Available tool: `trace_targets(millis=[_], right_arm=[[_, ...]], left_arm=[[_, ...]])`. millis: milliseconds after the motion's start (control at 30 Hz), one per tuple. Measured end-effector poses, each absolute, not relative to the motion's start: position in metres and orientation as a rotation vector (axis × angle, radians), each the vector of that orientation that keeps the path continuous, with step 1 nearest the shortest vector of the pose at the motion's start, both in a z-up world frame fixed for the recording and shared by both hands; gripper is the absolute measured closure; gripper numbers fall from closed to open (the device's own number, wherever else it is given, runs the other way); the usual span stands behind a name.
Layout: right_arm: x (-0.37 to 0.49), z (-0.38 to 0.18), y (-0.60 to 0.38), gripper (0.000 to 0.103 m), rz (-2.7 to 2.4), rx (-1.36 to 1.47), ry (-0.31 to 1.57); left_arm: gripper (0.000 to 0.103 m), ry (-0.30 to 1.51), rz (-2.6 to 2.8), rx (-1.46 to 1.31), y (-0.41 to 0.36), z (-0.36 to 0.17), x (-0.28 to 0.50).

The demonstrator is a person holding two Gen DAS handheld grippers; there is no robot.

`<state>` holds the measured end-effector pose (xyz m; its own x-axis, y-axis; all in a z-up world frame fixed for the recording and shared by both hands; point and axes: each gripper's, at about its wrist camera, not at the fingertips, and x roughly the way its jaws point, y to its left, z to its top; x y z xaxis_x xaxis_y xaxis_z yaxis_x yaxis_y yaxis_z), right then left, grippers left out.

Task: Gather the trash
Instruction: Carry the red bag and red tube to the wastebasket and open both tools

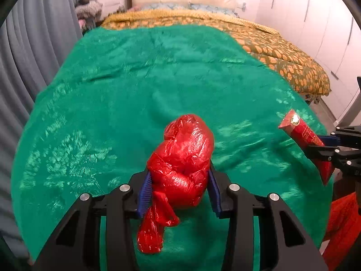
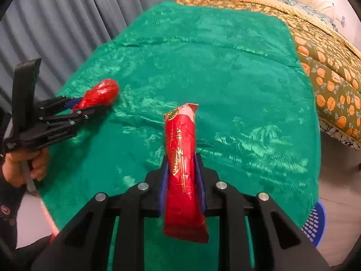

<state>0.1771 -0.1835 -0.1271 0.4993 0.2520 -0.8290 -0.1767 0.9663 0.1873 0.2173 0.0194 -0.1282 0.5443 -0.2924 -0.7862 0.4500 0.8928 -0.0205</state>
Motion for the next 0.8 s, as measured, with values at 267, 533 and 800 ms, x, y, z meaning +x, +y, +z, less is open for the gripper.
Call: trace_targets(millis=[267, 533, 800], right_arm=[[0.144, -0.107, -0.217, 0.082, 0.253, 0.195, 0.958], [0.117, -0.100, -0.245, 0.082, 0.238, 0.260, 0.934], [0.100, -0.097, -0.266, 0.082, 0.226, 0.316, 0.906]], left_arm=[[0.061, 0.777, -0.454, 0.258, -0.040, -0.089, 0.165], [0.061, 0.709, -0.477, 0.331, -0.084, -0.074, 0.140], [0.061, 0.656, -0.502, 0.379, -0.114, -0.063, 0.127]])
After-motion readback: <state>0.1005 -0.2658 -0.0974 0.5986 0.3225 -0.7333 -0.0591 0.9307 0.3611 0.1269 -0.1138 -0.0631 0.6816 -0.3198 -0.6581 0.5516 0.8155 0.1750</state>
